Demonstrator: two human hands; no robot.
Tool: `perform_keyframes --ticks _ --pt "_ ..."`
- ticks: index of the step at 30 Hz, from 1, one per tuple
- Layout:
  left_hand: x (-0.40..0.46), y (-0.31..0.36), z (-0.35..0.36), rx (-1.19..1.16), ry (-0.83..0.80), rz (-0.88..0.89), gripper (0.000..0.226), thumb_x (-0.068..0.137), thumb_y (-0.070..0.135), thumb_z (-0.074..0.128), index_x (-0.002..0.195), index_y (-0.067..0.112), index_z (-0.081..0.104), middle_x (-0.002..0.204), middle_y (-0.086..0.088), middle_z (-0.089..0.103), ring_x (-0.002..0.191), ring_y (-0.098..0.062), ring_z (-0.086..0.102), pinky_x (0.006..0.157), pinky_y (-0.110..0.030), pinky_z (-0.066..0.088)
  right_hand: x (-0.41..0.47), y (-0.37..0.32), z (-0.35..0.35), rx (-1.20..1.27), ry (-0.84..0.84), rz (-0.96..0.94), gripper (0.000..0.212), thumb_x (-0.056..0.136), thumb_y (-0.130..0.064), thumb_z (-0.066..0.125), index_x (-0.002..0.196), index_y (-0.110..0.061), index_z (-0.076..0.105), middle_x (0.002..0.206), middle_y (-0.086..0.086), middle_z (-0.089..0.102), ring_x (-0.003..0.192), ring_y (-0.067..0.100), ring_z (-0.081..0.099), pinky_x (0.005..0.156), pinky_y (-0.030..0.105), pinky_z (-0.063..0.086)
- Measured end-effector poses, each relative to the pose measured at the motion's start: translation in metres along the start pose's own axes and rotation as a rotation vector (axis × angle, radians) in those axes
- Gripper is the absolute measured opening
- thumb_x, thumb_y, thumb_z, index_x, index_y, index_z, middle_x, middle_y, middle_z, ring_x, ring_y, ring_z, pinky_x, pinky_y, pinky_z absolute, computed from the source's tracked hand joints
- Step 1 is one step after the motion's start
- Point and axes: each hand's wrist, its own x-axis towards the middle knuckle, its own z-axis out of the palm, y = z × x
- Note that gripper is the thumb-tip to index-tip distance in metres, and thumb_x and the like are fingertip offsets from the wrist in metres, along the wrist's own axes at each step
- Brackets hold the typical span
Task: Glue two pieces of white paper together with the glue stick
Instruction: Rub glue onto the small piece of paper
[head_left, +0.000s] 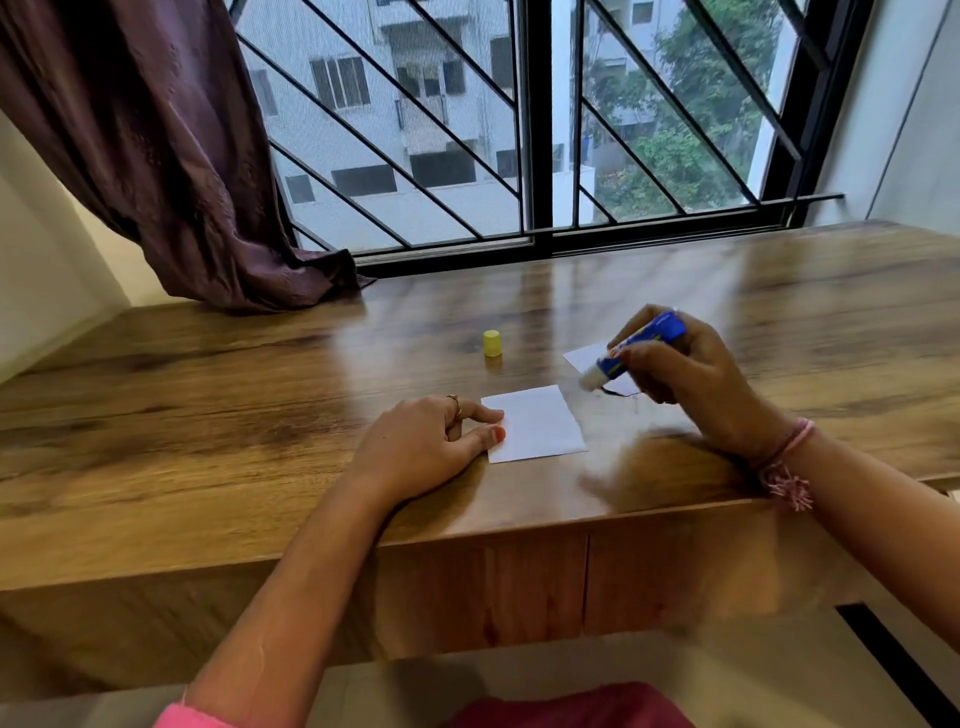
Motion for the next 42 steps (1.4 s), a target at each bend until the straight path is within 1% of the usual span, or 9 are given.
perform_keyframes --ticks 5,9,11,16,22,30,33,38,42 --pt "-0.002 0.001 0.003 -0.016 0.042 0.004 0.019 0.085 0.051 0.061 0.098 0.04 0.069 0.047 0.008 0.042 0.047 0.002 0.045 0.05 -0.027 0.028 -0.005 -0.003 -0.007 0.091 0.214 0.098 0.013 0.081 -0.021 0.053 0.073 -0.02 0.063 0.053 0.001 0.049 0.046 0.013 0.039 0.039 0.019 0.03" --pt "0.0 0.005 0.007 0.03 0.081 -0.021 0.02 0.082 0.057 0.059 0.09 0.04 0.065 0.051 0.009 0.047 0.051 -0.001 0.047 0.052 -0.028 0.03 -0.018 -0.002 -0.001 0.173 0.198 0.387 0.013 0.074 -0.031 0.059 0.074 -0.022 0.068 0.056 -0.003 0.052 0.045 0.008 0.043 0.037 0.018 0.031" --pt "0.0 0.007 0.009 0.056 0.099 -0.039 0.021 0.082 0.059 0.058 0.086 0.039 0.063 0.053 0.01 0.049 0.055 -0.003 0.048 0.052 -0.027 0.03 -0.025 -0.003 0.003 0.164 0.18 0.426 0.02 0.07 -0.034 0.062 0.081 -0.018 0.066 0.054 -0.004 0.055 0.043 0.008 0.044 0.036 0.018 0.031" --pt "0.0 0.009 0.009 0.059 0.146 -0.048 0.026 0.089 0.057 0.049 0.091 0.035 0.063 0.056 0.009 0.05 0.058 -0.006 0.049 0.05 -0.027 0.031 -0.029 -0.009 0.016 0.091 0.293 0.422 0.024 0.078 -0.028 0.064 0.091 -0.009 0.066 0.052 -0.004 0.058 0.045 0.008 0.048 0.039 0.018 0.036" --pt "0.002 0.004 0.007 -0.099 0.189 -0.05 0.013 0.089 0.039 0.058 0.095 0.034 0.068 0.046 0.008 0.042 0.048 -0.002 0.045 0.048 -0.026 0.026 -0.024 -0.012 0.028 -0.002 0.26 0.452 0.013 0.079 -0.019 0.067 0.092 -0.016 0.066 0.056 -0.007 0.065 0.048 0.005 0.054 0.041 0.02 0.044" --pt "0.005 0.003 0.006 0.023 0.119 -0.074 0.019 0.086 0.05 0.059 0.097 0.04 0.071 0.055 0.011 0.045 0.054 -0.003 0.042 0.047 -0.026 0.025 -0.025 -0.005 0.041 -0.221 0.265 0.296 0.018 0.078 -0.027 0.064 0.083 -0.011 0.066 0.053 -0.004 0.061 0.037 0.017 0.053 0.039 0.025 0.041" --pt "0.005 0.003 0.006 0.032 0.121 -0.076 0.02 0.086 0.051 0.058 0.097 0.04 0.071 0.058 0.013 0.047 0.055 -0.002 0.043 0.048 -0.025 0.025 -0.025 -0.003 0.041 -0.299 0.268 0.283 0.011 0.078 -0.027 0.063 0.076 -0.017 0.064 0.051 -0.004 0.062 0.037 0.018 0.054 0.039 0.024 0.041" --pt "0.006 0.003 0.006 0.035 0.119 -0.08 0.023 0.086 0.052 0.059 0.099 0.039 0.071 0.058 0.015 0.044 0.058 -0.007 0.041 0.048 -0.026 0.025 -0.025 -0.004 0.044 -0.482 0.241 0.233 0.013 0.079 -0.029 0.063 0.08 -0.016 0.06 0.071 0.016 0.066 0.063 0.033 0.062 0.063 0.043 0.051" --pt "0.007 0.004 0.006 0.042 0.123 -0.073 0.024 0.085 0.052 0.059 0.1 0.039 0.072 0.058 0.015 0.042 0.06 -0.01 0.041 0.047 -0.026 0.025 -0.026 -0.009 0.048 -0.561 0.142 0.205 0.024 0.077 -0.036 0.062 0.082 -0.013 0.065 0.075 0.016 0.066 0.07 0.028 0.061 0.065 0.035 0.046"
